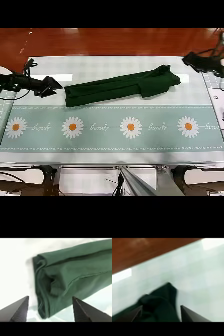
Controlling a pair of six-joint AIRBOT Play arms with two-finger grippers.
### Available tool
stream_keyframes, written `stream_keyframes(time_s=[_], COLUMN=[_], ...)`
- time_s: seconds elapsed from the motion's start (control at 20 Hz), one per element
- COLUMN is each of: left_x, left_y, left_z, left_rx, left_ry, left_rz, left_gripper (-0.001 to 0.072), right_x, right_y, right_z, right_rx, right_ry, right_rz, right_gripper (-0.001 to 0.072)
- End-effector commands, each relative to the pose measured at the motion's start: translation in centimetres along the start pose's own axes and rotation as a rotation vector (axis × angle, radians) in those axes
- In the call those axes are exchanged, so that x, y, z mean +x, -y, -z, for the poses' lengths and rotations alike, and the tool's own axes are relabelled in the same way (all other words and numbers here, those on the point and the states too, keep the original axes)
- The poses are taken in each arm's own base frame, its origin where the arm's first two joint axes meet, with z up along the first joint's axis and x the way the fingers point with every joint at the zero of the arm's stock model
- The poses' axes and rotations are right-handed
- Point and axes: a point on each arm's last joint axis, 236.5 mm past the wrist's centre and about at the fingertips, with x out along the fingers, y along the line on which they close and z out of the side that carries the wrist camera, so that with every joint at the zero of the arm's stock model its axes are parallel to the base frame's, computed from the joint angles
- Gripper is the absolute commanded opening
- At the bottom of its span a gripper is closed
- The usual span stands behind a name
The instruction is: Fold the shirts.
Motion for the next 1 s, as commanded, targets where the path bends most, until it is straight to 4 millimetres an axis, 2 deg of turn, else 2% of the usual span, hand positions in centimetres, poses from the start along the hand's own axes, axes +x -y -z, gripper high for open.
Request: stream_keyframes(time_s=[0.0, 0.1, 0.15, 0.3, 0.45, 0.75, 0.8, 0.85, 0.9, 0.95], left_x=[-1.4, -1.0, -0.8, -0.5, -0.5, -0.5, -0.5, -0.5, -0.5, -0.5], left_y=[-0.2, 0.3, 0.5, 1.0, 1.0, 1.0, 1.0, 1.0, 1.0, 1.0], left_z=[0.4, 0.7, 0.7, 0.9, 0.9, 0.9, 0.9, 0.9, 0.9, 0.9], left_rx=[-0.005, 0.008, 0.016, 0.029, 0.029, 0.028, 0.028, 0.028, 0.028, 0.028], left_ry=[-0.012, -0.024, -0.025, -0.034, -0.034, -0.033, -0.033, -0.033, -0.034, -0.034], left_rz=[-0.025, -0.023, -0.022, -0.020, -0.020, -0.020, -0.020, -0.020, -0.020, -0.019], left_gripper=[0.0622, 0.0619, 0.0580, 0.0580, 0.0580, 0.0580, 0.0580, 0.0579, 0.0580, 0.0580], right_x=[-2.1, -1.1, -0.5, 2.3, 5.3, 10.6, 11.0, 11.0, 10.6, 10.0], right_y=[5.4, 6.1, 6.2, 4.7, 1.8, -5.4, -6.6, -7.8, -8.9, -9.7], right_z=[3.5, 7.0, 8.4, 11.3, 12.5, 13.3, 13.4, 13.5, 13.4, 12.8], right_rx=[0.089, 0.143, 0.153, 0.201, 0.223, 0.234, 0.206, 0.164, 0.113, 0.058], right_ry=[-0.179, -0.306, -0.354, -0.425, -0.416, -0.306, -0.289, -0.282, -0.274, -0.261], right_rz=[0.078, 0.055, 0.049, -0.007, -0.085, -0.184, -0.193, -0.212, -0.232, -0.251], right_gripper=[0.0604, 0.0605, 0.0605, 0.0610, 0.0614, 0.0596, 0.0407, 0.0178, 0.0040, 0.0040])
